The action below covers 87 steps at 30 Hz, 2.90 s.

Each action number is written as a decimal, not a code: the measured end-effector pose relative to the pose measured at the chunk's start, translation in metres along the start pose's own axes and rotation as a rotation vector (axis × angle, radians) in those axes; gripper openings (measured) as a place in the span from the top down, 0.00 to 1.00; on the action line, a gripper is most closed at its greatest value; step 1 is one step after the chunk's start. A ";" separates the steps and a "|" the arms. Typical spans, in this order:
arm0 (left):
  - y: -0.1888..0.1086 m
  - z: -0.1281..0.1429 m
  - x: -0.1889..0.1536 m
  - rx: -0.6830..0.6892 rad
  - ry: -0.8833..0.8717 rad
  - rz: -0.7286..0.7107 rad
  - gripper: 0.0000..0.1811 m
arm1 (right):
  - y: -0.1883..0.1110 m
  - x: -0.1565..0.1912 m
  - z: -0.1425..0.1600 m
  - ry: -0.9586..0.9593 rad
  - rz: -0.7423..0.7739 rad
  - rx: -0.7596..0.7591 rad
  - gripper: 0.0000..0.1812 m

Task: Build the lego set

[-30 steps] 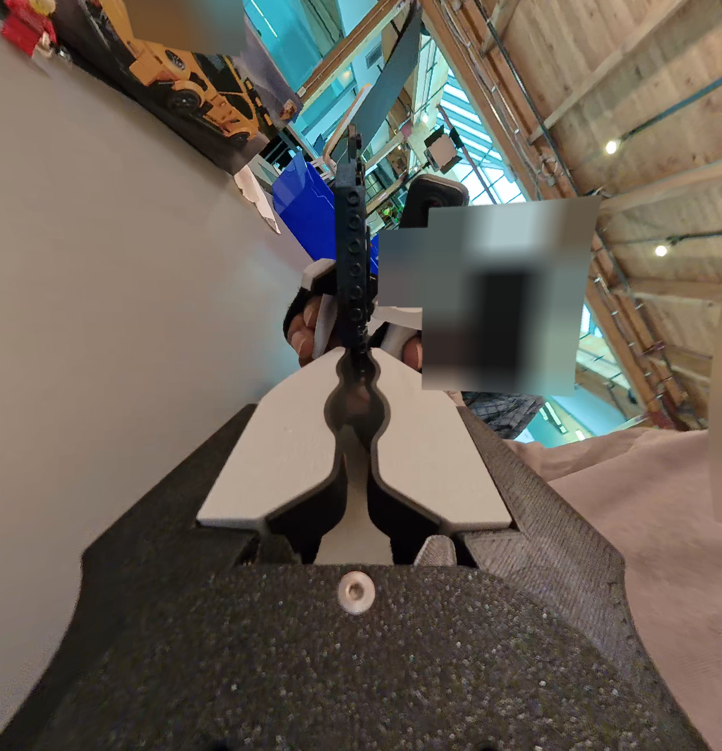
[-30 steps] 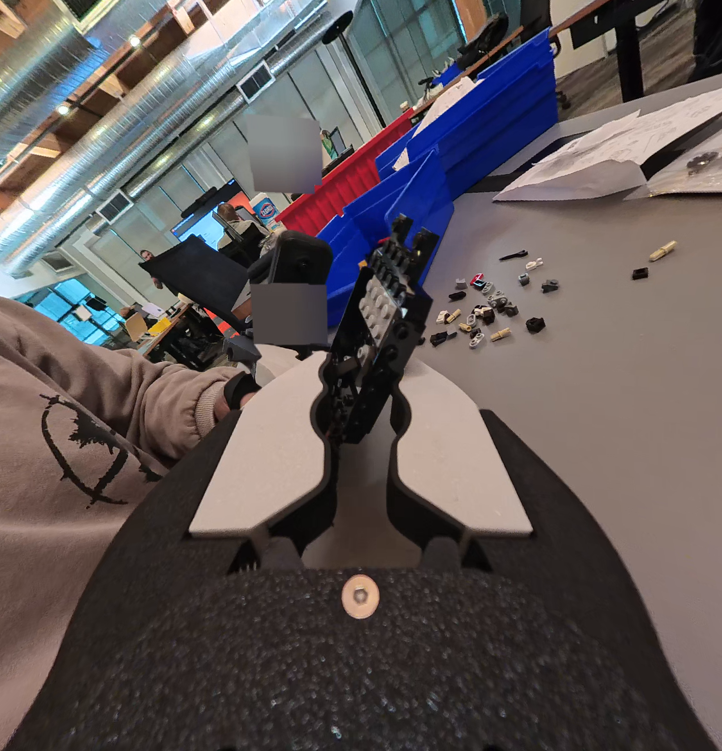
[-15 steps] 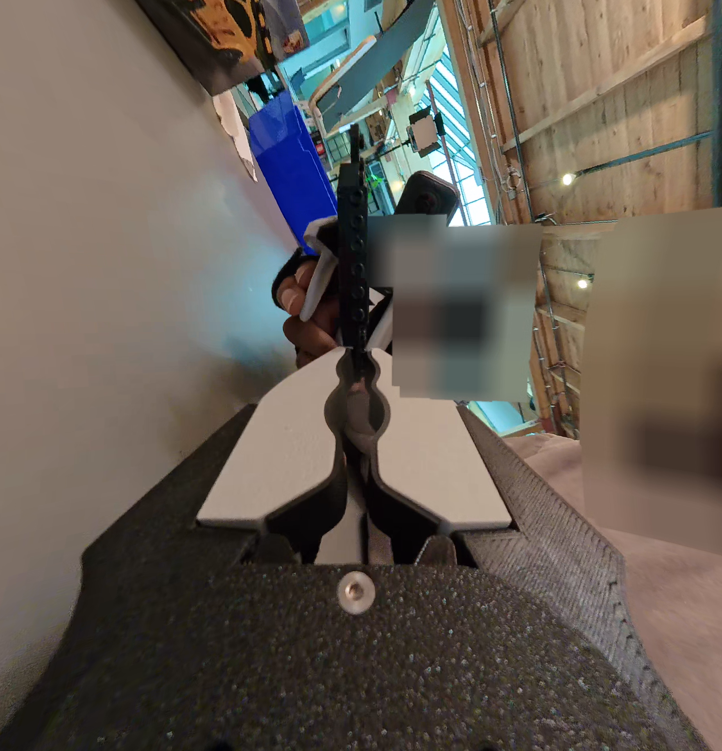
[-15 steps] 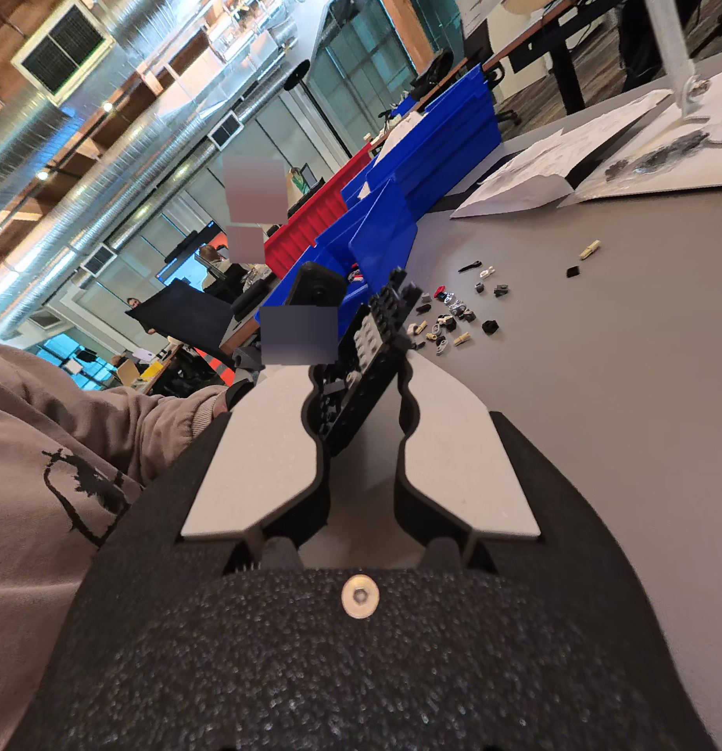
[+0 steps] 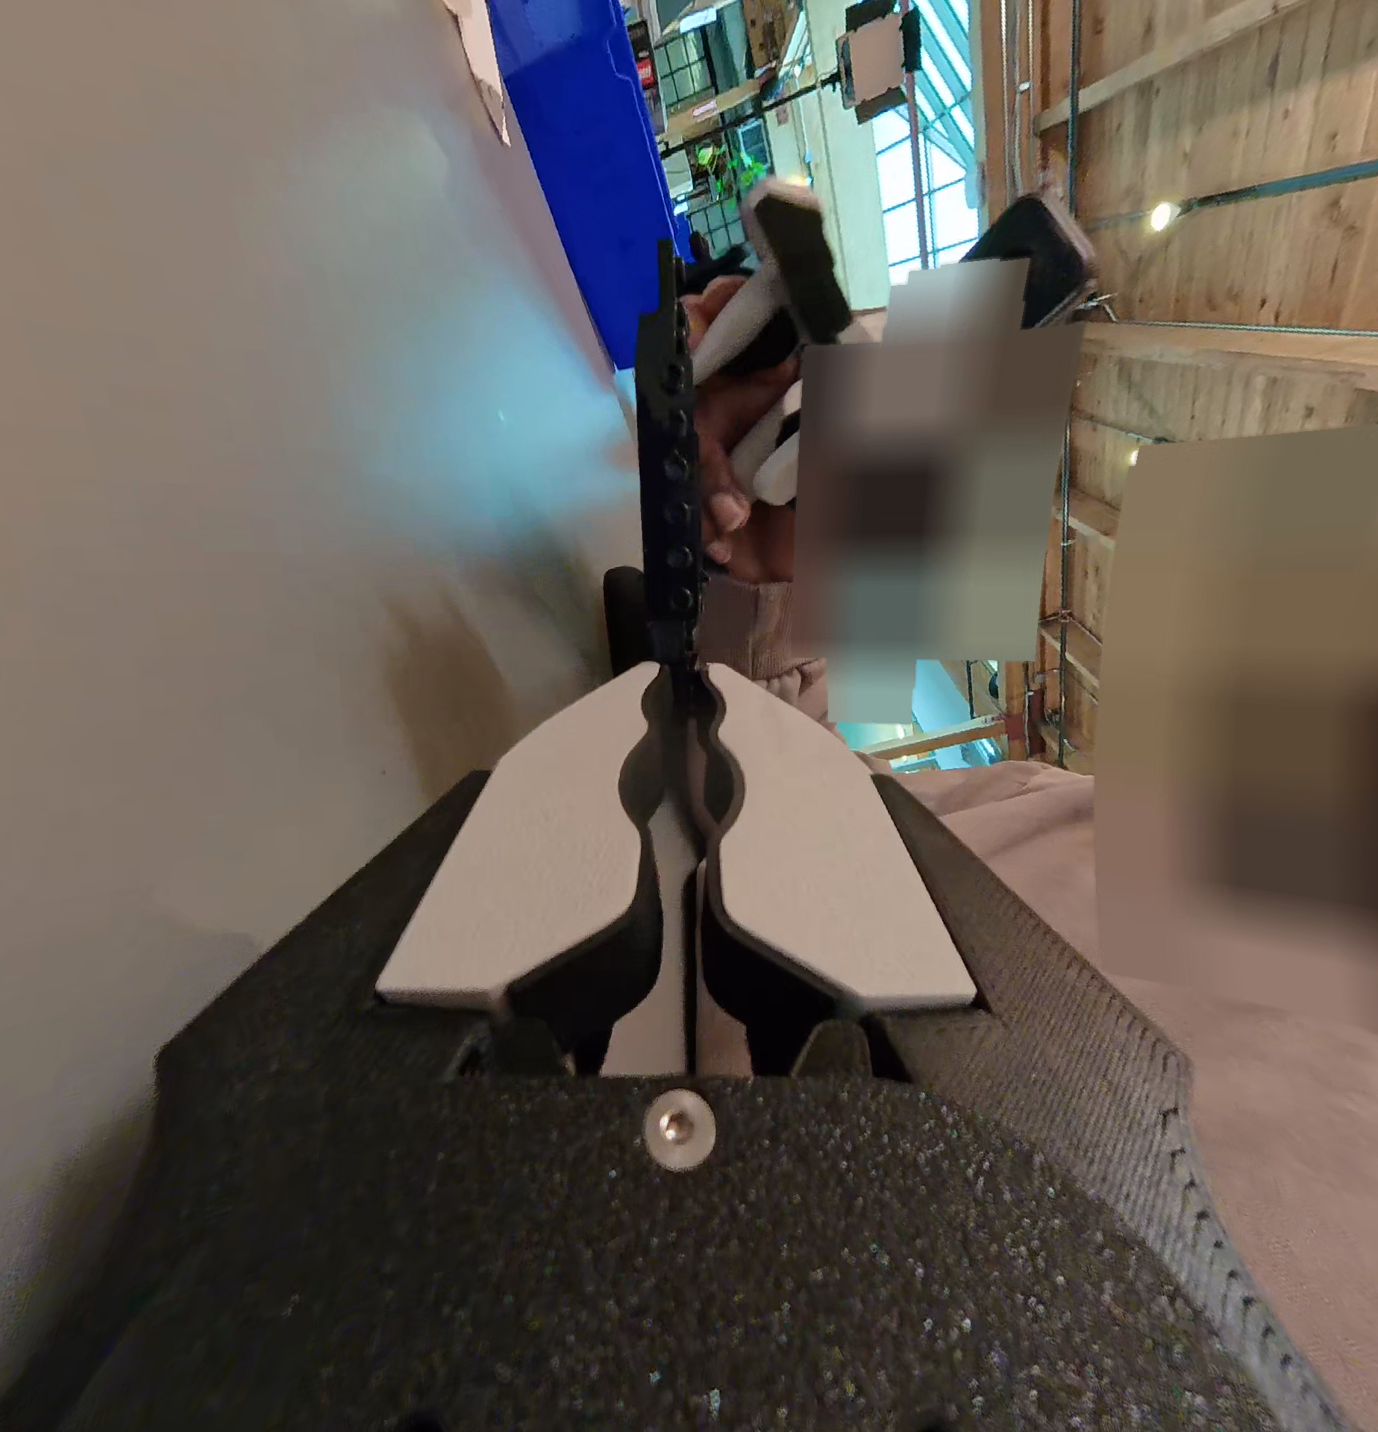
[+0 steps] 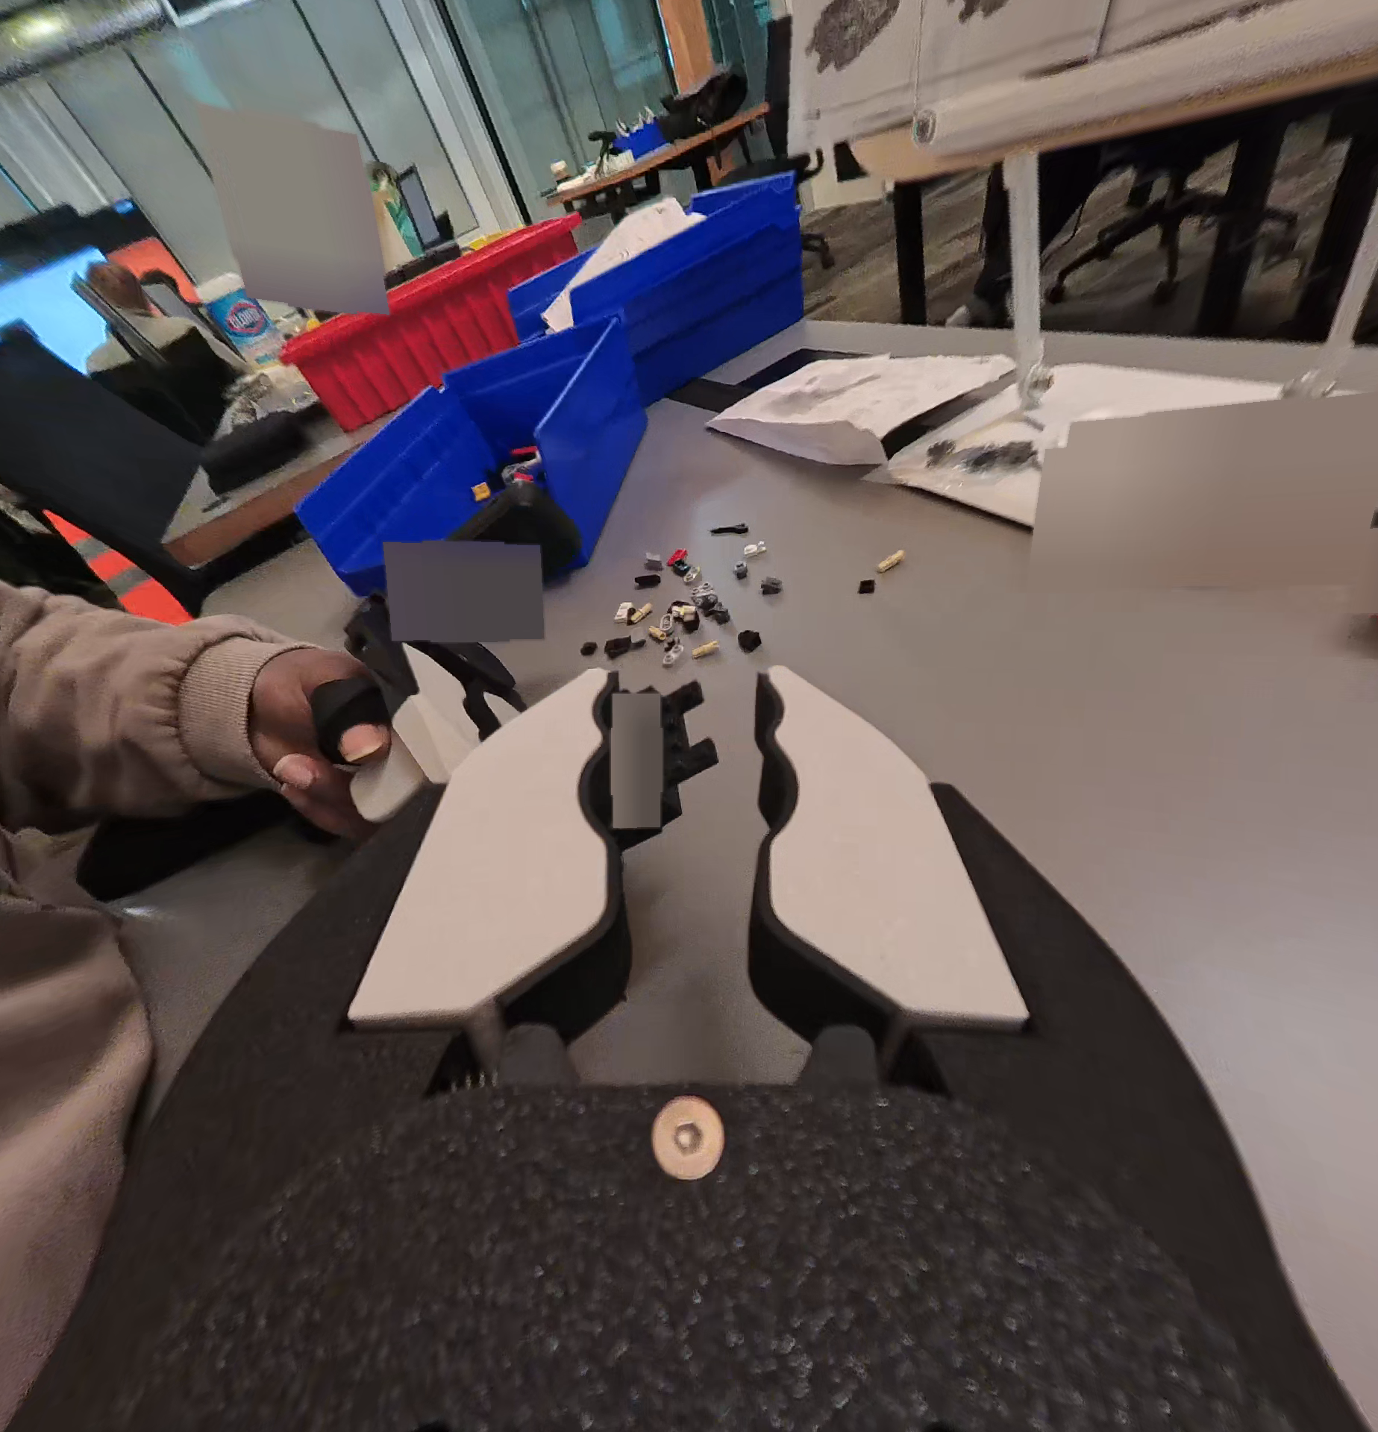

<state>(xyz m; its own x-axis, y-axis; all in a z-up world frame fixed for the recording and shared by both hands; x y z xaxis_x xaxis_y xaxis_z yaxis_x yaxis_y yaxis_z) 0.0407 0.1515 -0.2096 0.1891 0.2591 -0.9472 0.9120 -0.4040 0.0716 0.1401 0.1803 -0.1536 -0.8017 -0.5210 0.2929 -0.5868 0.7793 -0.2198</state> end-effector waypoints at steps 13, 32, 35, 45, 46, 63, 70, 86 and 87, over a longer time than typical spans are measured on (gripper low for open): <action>0.014 0.033 -0.004 0.240 -0.052 -0.004 0.97 | -0.050 0.020 0.034 -0.479 -0.184 0.301 0.70; 0.024 0.045 -0.006 0.470 -0.073 -0.020 0.97 | -0.046 0.041 0.078 -0.808 -0.405 0.509 0.58; 0.023 0.047 -0.006 0.483 -0.089 -0.009 0.97 | -0.045 0.047 0.084 -0.785 -0.433 0.487 0.58; 0.016 0.064 -0.009 0.582 -0.130 0.036 0.97 | -0.039 0.070 0.093 -0.807 -0.550 0.460 0.61; 0.016 0.065 -0.010 0.589 -0.137 0.041 0.97 | -0.039 0.073 0.094 -0.821 -0.568 0.470 0.61; 0.015 0.071 -0.018 0.580 -0.095 0.132 0.81 | -0.039 0.088 0.098 -0.695 -0.658 0.453 0.67; 0.021 0.058 -0.015 0.531 -0.074 0.127 0.89 | -0.036 0.089 0.099 -0.750 -0.632 0.480 0.67; 0.023 0.058 -0.016 0.532 0.055 0.077 0.94 | -0.036 0.095 0.092 -0.974 -0.457 0.475 0.67; 0.022 0.058 -0.016 0.538 0.067 0.078 0.94 | -0.036 0.095 0.091 -0.984 -0.458 0.472 0.67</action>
<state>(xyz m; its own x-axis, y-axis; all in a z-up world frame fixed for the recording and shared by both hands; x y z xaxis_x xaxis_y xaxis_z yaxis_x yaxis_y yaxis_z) 0.0371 0.0874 -0.2105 0.2876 0.2587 -0.9222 0.5828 -0.8113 -0.0459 0.0746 0.0706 -0.2028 -0.1278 -0.9228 -0.3635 -0.6608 0.3525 -0.6627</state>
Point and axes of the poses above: each gripper's, where its closed fingertips meet, y out along the fingers, z out of its underside, x = y × z across the jaws, the point moved 2 cm from there along -y, back along the fingers, and after that the axes turned 5 degrees about z, right-handed, at the moved point
